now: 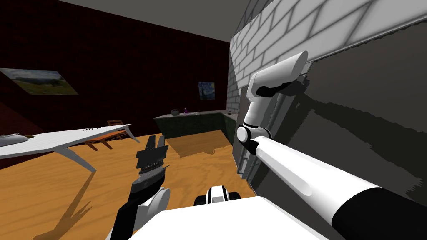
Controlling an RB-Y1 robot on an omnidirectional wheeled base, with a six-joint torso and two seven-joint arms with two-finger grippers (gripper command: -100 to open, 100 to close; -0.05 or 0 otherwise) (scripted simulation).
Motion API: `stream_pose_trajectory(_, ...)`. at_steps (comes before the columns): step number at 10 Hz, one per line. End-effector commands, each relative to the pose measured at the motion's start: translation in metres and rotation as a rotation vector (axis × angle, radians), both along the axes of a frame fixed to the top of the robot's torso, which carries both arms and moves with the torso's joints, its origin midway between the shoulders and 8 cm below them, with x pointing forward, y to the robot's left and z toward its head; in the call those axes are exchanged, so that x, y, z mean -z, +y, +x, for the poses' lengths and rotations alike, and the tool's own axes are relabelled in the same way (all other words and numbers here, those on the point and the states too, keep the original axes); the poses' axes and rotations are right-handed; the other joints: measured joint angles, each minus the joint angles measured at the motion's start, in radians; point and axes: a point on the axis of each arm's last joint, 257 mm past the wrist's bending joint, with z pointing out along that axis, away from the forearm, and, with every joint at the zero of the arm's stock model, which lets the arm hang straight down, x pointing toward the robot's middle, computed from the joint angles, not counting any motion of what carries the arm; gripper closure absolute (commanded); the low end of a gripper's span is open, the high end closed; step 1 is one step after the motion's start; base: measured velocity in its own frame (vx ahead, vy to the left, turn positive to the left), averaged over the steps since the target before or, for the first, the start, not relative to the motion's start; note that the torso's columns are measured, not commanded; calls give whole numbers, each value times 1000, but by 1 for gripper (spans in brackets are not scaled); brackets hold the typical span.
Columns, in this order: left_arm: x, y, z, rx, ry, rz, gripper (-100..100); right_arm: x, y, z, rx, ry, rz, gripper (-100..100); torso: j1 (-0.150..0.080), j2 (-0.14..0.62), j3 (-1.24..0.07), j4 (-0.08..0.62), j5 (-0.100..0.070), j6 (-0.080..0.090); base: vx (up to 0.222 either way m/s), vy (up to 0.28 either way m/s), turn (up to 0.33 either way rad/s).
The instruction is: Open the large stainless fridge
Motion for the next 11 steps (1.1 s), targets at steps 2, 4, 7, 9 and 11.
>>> stream_pose_trajectory(2,0,0,0,0,0,0,0,-4,24,2,-120,-31,36,100,7,-2,-1,-1,4,-3,-51,14,85)
stream_pose_trajectory(4,0,0,0,0,0,0,0,-7,37,3,-182,-45,48,100,6,-2,-2,0,4,-3,-73,24,49)
stream_pose_trajectory(7,0,0,0,0,0,0,0,-10,49,2,-244,-56,52,100,7,-5,-5,0,6,-6,-63,26,52)
stream_pose_trajectory(9,0,0,0,0,0,0,0,-13,62,1,-307,-70,56,100,10,-6,-6,0,8,-8,-63,19,53)
stream_pose_trajectory(11,0,0,0,0,0,0,0,-16,75,0,-369,-84,56,100,12,-6,-6,0,11,-9,-61,11,56)
